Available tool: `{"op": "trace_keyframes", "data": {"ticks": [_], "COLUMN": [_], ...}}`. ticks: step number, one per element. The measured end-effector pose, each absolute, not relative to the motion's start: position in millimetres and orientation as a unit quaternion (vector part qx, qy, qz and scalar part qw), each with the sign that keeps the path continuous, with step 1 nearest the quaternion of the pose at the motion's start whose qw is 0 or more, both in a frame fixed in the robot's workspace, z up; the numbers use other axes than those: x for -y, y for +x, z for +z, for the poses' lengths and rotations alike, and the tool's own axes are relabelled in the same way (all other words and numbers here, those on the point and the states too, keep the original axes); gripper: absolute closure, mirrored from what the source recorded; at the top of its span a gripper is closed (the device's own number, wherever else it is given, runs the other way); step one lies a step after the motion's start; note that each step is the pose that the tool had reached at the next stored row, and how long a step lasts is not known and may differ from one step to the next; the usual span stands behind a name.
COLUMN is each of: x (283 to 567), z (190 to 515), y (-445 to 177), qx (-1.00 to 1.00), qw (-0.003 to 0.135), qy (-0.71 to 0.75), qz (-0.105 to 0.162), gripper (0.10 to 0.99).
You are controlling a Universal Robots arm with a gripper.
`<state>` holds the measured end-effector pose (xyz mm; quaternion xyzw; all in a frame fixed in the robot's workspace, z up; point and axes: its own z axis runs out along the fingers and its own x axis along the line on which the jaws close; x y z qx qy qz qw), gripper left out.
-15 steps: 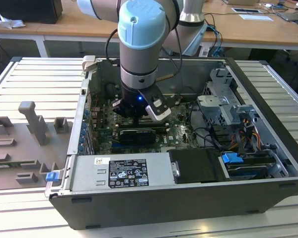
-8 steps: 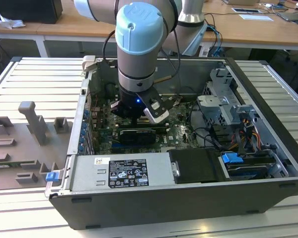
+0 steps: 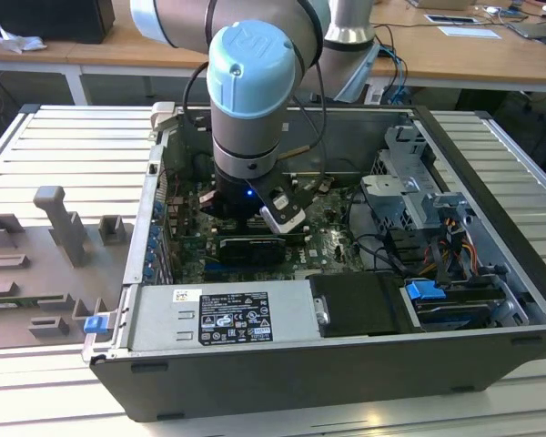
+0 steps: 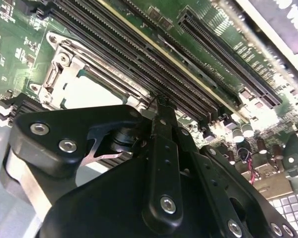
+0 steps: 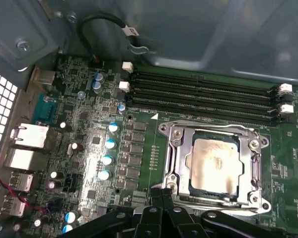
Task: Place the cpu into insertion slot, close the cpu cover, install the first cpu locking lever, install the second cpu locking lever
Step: 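Install the second cpu locking lever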
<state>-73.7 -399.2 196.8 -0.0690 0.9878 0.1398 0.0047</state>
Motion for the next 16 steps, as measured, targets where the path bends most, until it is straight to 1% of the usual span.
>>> {"op": "trace_keyframes", "data": {"ticks": [6,16], "x": [399.2,399.2], "z": [194.8,212.6], "y": [-74.4,-74.4], "qx": [-0.987,-0.987], "qw": [0.005,0.005], "qy": [-0.071,-0.071], "qz": [0.146,0.146], "gripper": [0.980,0.980]}}
